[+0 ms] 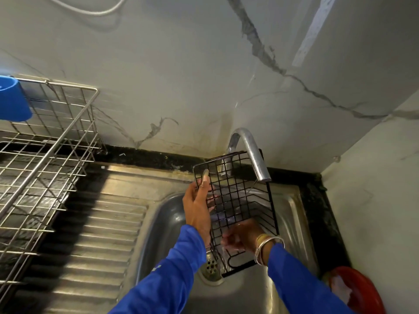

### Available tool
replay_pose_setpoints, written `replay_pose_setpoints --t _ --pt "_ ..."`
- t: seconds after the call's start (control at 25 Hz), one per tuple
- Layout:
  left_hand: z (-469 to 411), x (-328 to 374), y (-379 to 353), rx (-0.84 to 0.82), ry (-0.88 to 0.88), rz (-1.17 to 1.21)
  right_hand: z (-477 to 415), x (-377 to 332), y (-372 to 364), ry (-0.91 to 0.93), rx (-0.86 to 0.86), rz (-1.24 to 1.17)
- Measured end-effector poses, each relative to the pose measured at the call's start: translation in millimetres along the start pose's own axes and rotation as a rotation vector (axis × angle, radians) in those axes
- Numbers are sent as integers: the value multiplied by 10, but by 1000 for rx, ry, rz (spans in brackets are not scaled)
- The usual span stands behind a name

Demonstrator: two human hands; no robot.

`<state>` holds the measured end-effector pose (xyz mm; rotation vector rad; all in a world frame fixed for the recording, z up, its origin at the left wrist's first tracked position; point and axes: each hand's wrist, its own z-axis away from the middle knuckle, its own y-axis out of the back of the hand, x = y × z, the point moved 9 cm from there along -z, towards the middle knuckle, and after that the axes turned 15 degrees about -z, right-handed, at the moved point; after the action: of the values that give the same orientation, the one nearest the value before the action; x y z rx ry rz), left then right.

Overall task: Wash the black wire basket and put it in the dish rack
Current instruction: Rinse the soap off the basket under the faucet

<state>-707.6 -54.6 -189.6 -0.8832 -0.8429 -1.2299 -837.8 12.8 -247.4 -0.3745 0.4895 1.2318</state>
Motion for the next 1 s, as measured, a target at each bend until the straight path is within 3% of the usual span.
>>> replay_pose_setpoints --t 0.12,0.16,0.2,0.28,0.32,0.44,0.52,0.64,0.68,0.76,0.88,1.0 --pt "78 16 -18 -7 -35 -42 106 -558 -5 181 125 459" --pt "111 -12 -57 -29 -51 -87 179 -851 -45 337 127 382" --pt "140 -50 -88 -51 -60 -122 267 -1081 -50 457 91 148" --pt "149 -66 -60 -53 -78 -147 319 -1184 -7 517 -55 -287" --pt "142 -31 -37 -53 -102 -146 278 -1084 1 493 -92 -277" --pt "104 -13 -5 -52 -148 -153 180 -770 70 426 81 145" --pt "132 24 -13 -52 -194 -163 186 -772 97 428 102 -123" --pt "146 125 -34 -40 -307 -208 294 -858 21 355 -146 -834" --pt "144 159 -32 -27 -321 -210 350 -900 24 353 -199 -892" --pt "109 154 -28 -6 -313 -166 393 -947 48 400 -208 -713" --pt "98 121 -63 -8 -288 -157 399 -893 126 512 -60 -349" --pt "93 143 -58 13 -283 -163 383 -469 -44 477 -171 -28"
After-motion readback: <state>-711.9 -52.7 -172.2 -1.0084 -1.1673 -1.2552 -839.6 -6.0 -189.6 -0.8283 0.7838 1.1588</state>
